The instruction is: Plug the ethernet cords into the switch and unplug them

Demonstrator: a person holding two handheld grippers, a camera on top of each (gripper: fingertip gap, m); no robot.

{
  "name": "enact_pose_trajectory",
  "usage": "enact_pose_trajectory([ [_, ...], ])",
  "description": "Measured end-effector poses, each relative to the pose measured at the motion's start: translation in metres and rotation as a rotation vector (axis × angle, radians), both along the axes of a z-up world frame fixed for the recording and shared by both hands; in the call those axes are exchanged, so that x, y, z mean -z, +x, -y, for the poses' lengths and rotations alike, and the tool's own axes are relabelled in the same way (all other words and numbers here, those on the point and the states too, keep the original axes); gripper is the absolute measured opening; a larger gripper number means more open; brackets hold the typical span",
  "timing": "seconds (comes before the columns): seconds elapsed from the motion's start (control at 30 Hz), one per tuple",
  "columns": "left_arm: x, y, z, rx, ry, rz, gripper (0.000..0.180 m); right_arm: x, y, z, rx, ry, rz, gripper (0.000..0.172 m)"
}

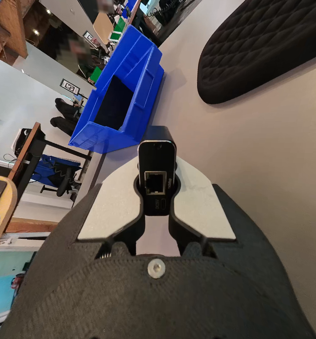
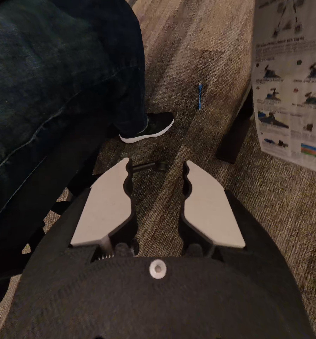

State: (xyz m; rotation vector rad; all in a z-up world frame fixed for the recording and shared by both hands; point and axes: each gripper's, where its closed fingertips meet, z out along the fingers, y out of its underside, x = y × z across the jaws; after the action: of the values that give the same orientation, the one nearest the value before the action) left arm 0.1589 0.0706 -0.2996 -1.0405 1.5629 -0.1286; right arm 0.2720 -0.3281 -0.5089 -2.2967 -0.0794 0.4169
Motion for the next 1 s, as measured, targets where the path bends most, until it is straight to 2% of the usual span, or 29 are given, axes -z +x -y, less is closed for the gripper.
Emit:
enact_pose_trajectory([
  [0.13,0.007,0.004,-0.001,0.000,0.022,-0.043,0.026,-0.001,-0.005,0.026,0.032,-0.015,-0.011,0.052],
  [0.27,0.014,0.010,-0.006,-0.021,0.062,-0.092,0.026,-0.006,-0.008,0.028,0.045,0.022,-0.023,0.052],
  [0.67,0.015,0.010,-0.008,-0.034,0.085,-0.102,0.026,-0.011,-0.057,-0.003,-0.127,0.092,-0.028,0.054],
  [0.87,0.015,0.010,-0.007,-0.036,0.088,-0.105,0.026,0.003,-0.080,-0.022,-0.200,0.098,0.002,0.056],
  [1.0,0.013,0.010,-0.005,-0.027,0.075,-0.089,0.026,0.017,-0.083,-0.053,-0.221,0.058,0.032,0.060],
])
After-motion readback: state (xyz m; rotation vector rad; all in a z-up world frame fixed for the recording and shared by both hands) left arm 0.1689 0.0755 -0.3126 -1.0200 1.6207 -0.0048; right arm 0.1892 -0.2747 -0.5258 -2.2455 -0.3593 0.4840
